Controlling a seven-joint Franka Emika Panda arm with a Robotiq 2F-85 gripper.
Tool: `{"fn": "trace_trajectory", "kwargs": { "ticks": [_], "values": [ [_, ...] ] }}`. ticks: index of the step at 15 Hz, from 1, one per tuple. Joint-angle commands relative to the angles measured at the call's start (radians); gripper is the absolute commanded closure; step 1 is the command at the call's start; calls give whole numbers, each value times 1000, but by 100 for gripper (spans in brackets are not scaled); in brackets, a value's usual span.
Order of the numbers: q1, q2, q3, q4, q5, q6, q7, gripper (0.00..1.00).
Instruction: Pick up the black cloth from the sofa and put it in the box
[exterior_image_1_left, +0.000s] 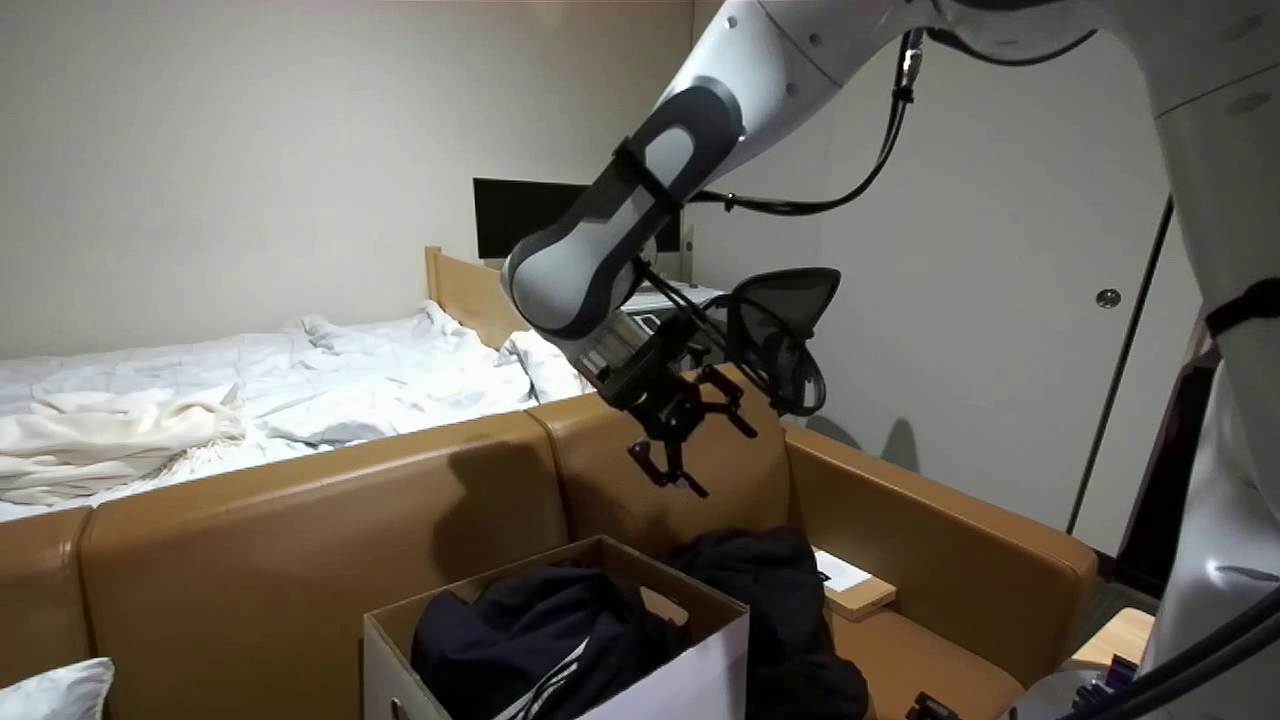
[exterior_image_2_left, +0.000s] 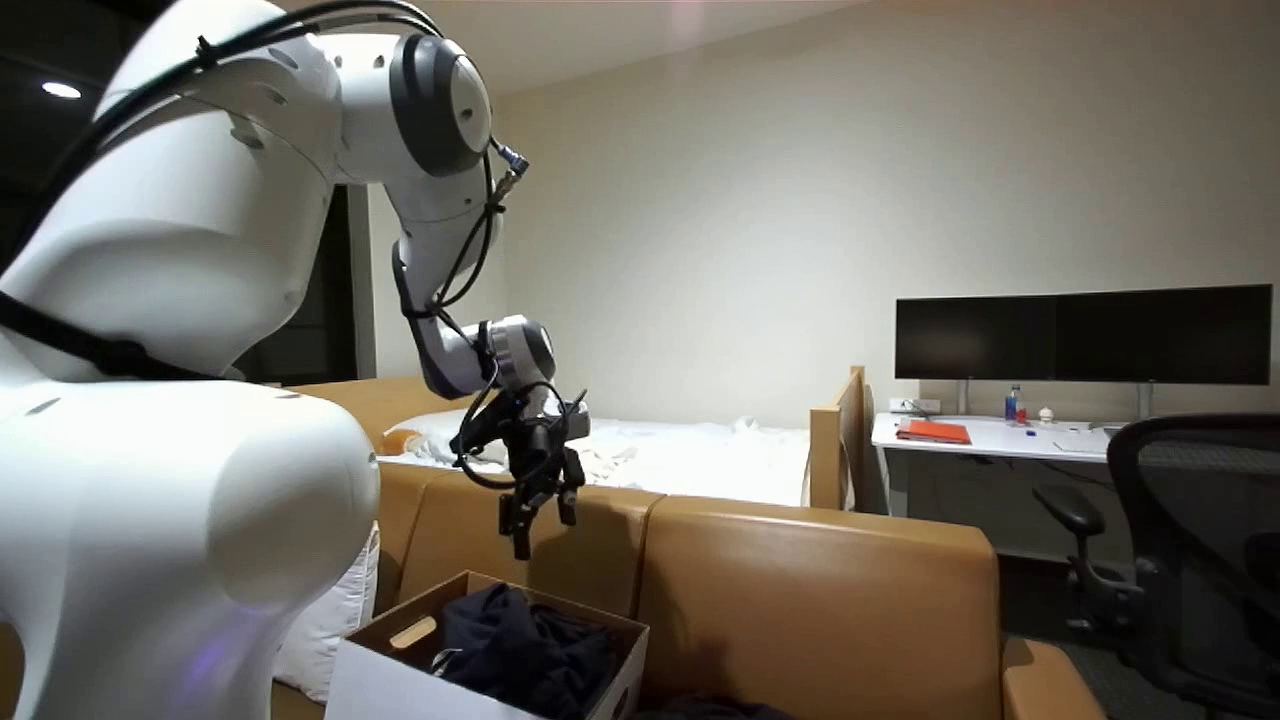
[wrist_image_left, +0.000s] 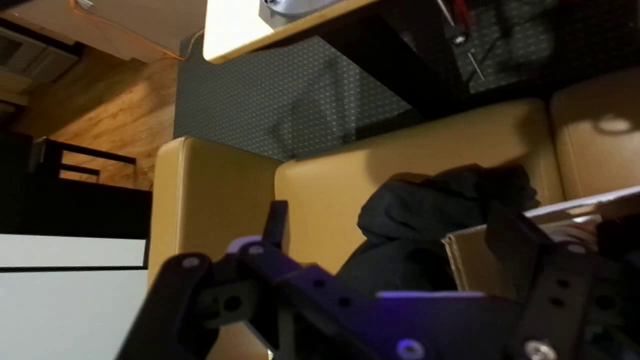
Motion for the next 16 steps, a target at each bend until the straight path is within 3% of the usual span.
{"fn": "trace_trajectory", "kwargs": {
  "ticks": [1,3,10,16],
  "values": [
    [-28,-156,30,-147,-28,-52,-26,0],
    [-40,-216,36,-220,-33,-42,-10,0],
    [-156,-176,-6,-373,-56,293,-17,0],
    [-205,-115,-40,-339,-41,320,-18,0]
  ]
}}
